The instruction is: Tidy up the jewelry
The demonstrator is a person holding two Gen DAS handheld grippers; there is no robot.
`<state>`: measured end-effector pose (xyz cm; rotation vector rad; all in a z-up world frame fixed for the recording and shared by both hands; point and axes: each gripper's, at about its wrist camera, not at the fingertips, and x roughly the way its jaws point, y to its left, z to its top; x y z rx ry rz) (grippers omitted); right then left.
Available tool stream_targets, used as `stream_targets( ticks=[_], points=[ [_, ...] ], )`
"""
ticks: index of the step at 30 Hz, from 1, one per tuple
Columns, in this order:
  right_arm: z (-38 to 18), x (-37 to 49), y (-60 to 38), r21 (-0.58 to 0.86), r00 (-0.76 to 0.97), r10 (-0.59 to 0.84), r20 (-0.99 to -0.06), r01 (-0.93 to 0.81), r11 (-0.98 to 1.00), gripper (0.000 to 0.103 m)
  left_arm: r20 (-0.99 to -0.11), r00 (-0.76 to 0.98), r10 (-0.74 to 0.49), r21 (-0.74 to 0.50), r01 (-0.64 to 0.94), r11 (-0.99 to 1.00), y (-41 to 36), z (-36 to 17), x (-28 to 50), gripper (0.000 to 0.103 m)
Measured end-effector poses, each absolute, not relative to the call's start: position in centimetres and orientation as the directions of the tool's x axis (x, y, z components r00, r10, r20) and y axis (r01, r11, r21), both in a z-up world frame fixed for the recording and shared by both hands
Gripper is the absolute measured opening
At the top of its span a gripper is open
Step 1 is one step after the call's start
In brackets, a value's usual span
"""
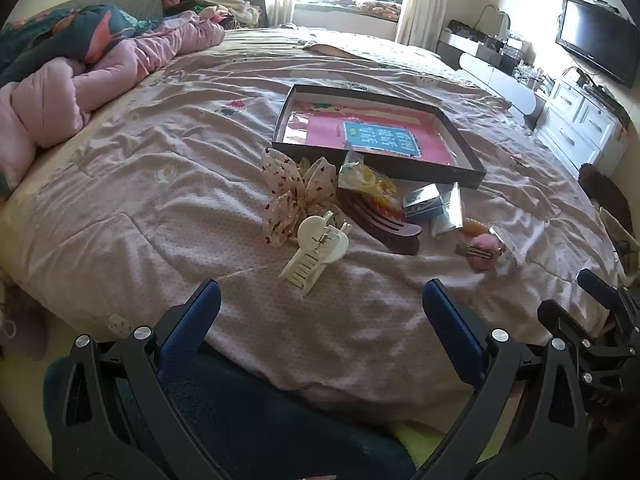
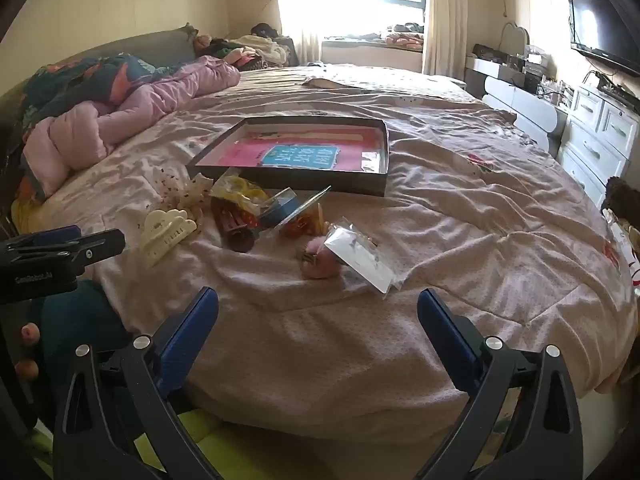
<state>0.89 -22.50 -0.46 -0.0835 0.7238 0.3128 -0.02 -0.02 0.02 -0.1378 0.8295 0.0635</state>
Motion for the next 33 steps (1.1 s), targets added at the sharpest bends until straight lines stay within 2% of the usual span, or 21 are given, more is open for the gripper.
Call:
stream_targets(
  ticks=[33],
  points=[
    [-0.03,0.94,-21.87,0.054,0.699,0.269,-0.663,-0.314,0.948,0.097,-0.724,0.690,-0.004,-0.101,-0.100,0.990,-0.31,0.85,-0.33,0.093]
  ],
)
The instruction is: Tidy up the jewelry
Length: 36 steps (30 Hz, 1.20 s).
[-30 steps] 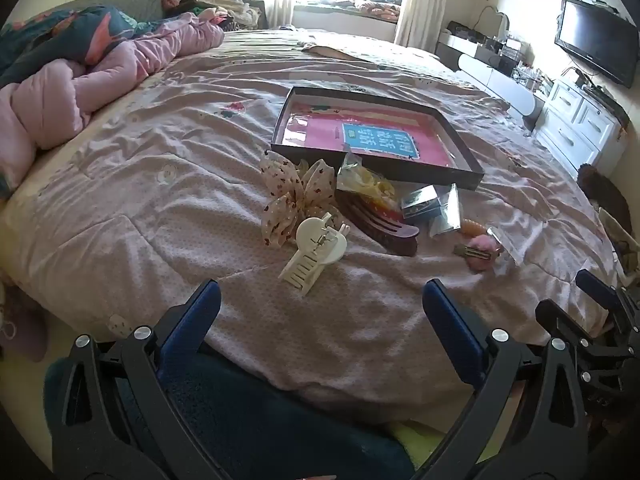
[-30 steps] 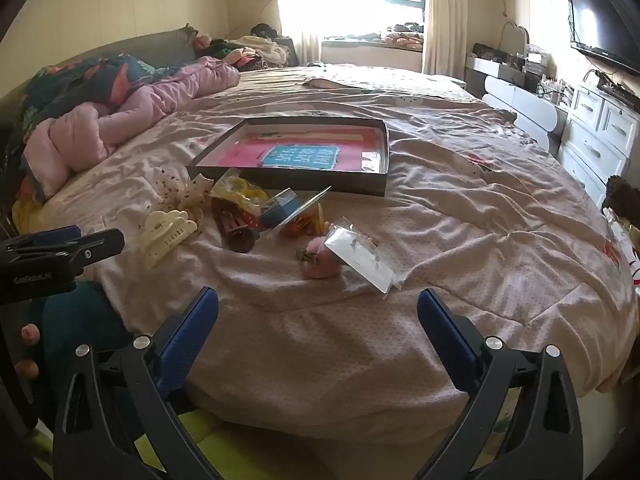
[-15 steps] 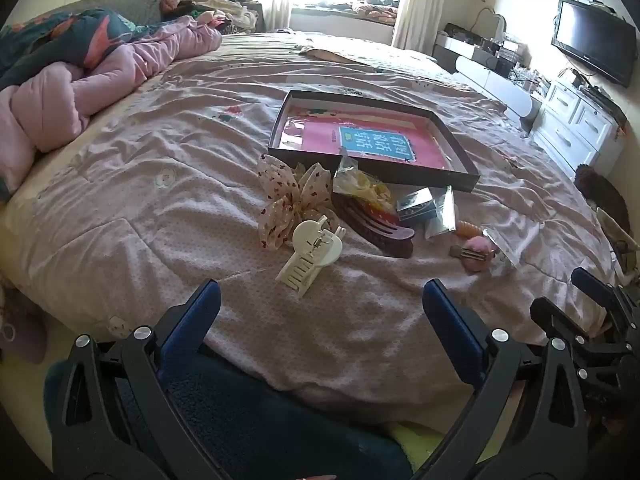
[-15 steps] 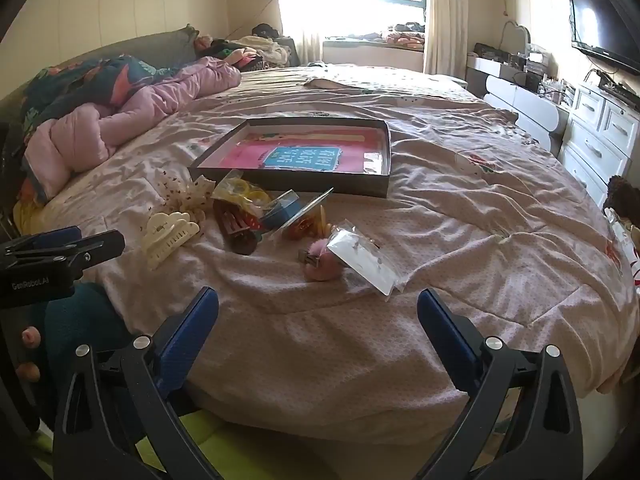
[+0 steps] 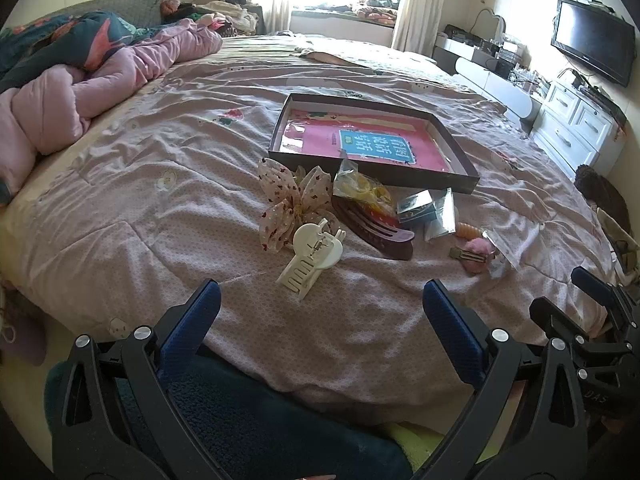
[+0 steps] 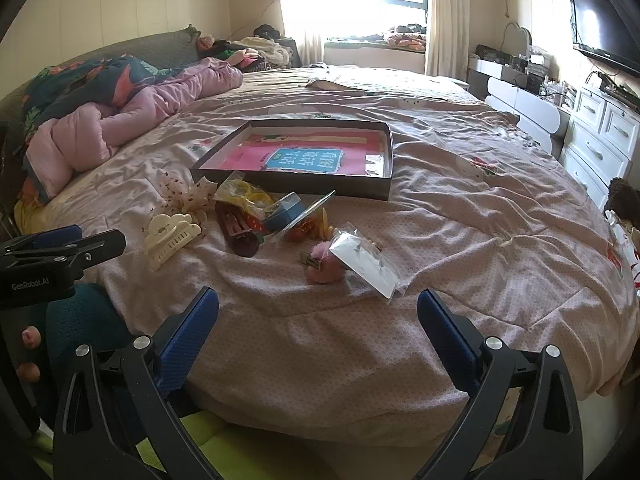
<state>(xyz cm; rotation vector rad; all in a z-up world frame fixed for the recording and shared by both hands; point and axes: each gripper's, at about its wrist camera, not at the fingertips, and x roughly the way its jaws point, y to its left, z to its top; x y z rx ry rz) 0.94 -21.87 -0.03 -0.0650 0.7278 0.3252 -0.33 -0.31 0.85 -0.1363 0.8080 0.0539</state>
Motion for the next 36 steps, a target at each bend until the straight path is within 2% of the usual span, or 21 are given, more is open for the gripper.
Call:
stream_targets(
  ticks=[36],
  points=[
    [0.11,0.90,-21.99,0.058,0.702,0.273,-0.658,-0.314,0.948,0.097,-0.717,0.697,-0.004,-0.100,-0.097,0.990,-0.02,1.25,-0.05,0.093]
  ],
)
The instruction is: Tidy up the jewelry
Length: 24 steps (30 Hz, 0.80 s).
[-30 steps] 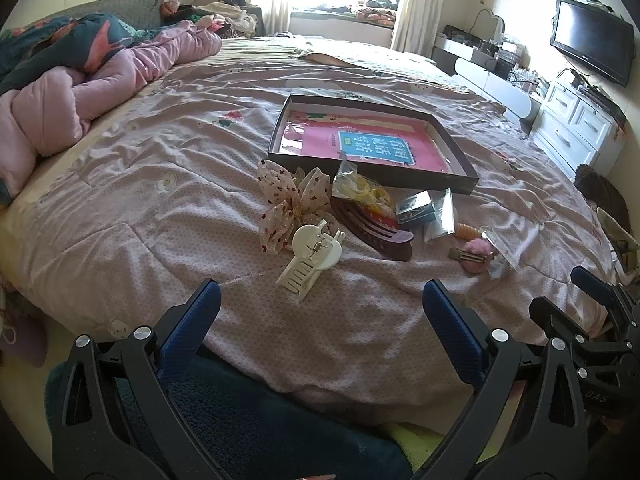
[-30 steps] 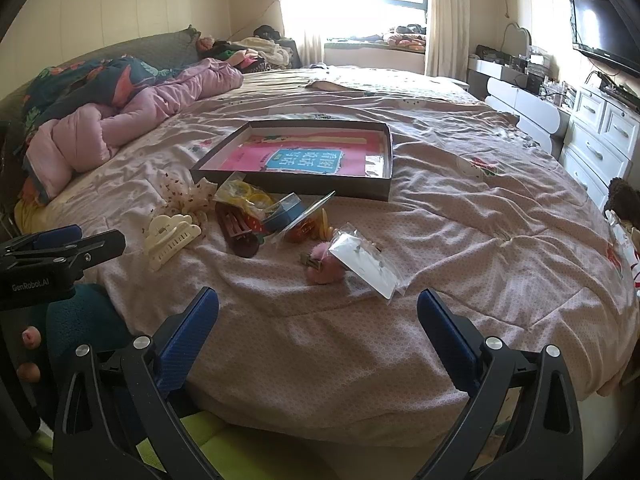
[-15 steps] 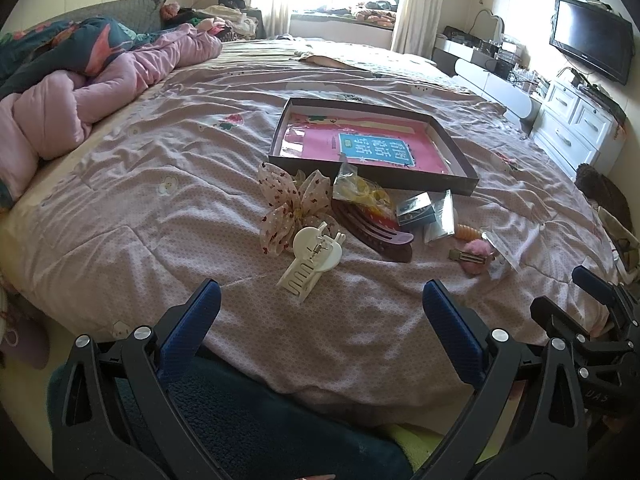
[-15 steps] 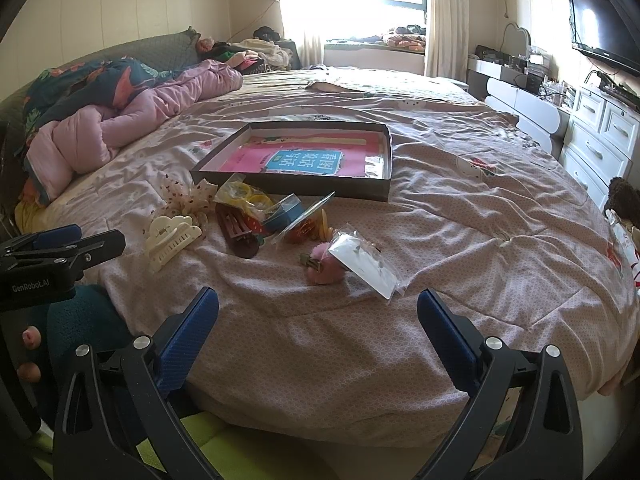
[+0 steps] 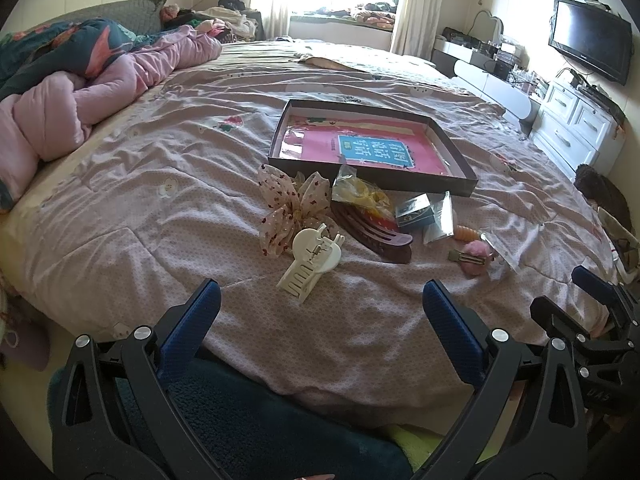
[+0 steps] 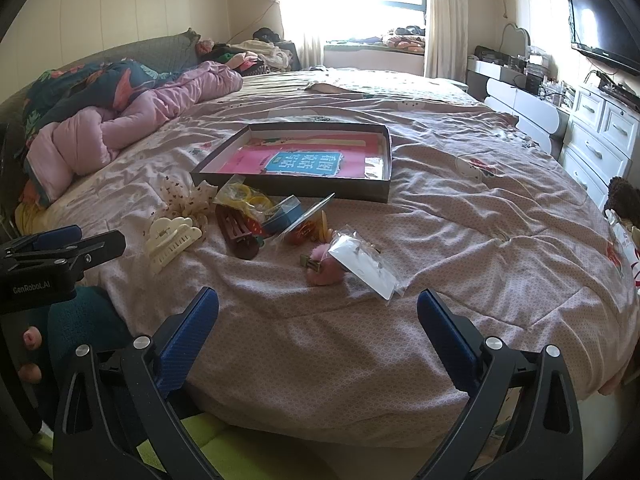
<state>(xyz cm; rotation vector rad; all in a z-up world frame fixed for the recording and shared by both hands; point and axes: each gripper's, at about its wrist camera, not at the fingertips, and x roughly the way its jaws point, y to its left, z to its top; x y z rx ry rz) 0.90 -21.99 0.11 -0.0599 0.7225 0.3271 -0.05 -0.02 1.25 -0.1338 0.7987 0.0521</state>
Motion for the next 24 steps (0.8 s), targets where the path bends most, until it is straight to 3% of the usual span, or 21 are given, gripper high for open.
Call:
stream_targets(
  ticks=[24],
  points=[
    [-1.3,3.0,-21.1,0.104,0.648,0.326,-0.688,-0.356,0.928,0.097,-0.715,0.699,-0.006,-0.158,-0.152,0.976,2.9,0.5,0.0,0.093]
  ],
)
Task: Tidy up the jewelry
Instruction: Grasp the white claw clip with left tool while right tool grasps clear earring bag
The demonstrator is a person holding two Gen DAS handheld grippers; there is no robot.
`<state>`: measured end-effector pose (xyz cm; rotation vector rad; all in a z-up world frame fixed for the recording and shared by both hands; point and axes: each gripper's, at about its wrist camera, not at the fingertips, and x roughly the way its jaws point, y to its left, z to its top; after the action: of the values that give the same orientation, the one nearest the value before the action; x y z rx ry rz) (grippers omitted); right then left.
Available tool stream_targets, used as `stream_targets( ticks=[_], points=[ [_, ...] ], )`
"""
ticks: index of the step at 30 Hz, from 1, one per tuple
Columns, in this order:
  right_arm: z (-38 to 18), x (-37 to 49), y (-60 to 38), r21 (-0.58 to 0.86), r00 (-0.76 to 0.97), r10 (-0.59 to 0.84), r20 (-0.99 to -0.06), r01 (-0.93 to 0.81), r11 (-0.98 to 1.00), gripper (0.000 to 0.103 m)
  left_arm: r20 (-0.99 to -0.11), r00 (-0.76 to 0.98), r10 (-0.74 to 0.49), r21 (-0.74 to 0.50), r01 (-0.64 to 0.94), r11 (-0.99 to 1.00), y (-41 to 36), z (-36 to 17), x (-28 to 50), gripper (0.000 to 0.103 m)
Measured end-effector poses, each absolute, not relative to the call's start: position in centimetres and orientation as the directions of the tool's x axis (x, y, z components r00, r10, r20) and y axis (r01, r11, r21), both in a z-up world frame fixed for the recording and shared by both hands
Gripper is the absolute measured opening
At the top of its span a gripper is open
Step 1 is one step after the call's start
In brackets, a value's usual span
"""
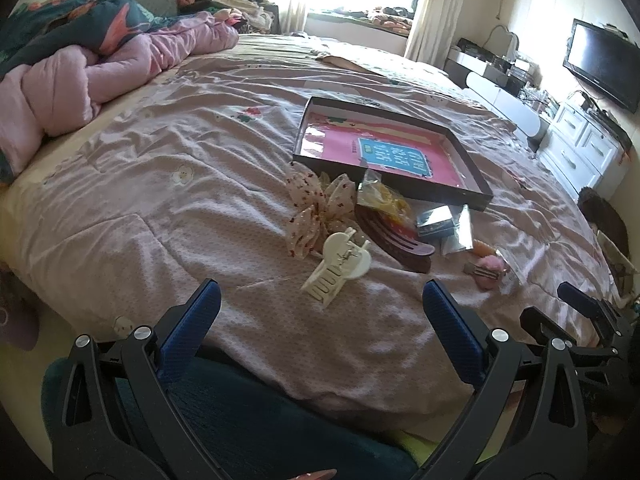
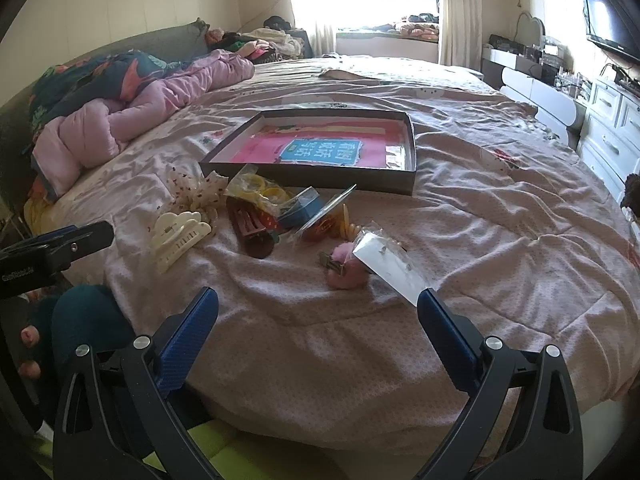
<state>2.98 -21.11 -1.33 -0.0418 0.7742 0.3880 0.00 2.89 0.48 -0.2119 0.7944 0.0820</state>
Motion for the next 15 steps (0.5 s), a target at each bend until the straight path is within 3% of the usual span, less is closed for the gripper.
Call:
stream_targets(
  ticks=[7,15],
  points=[
    [-1.9,4.4,-21.8,0.070,0.656,0.292,-0.696,-0.344,0.937,0.097,-0.751,0.660,-0.023,-0.164,-0.153,0.975,3.8,-1.0,1.6,0.093],
    [-3.3,6.6,-24.7,0.048,0.642,0.234,-0.730,-0.293,0.955,0.097,-0.789,0.605,-0.105,-0.137,-0.008,0.990,1.2,-3.1,4.2,0.093]
  ],
)
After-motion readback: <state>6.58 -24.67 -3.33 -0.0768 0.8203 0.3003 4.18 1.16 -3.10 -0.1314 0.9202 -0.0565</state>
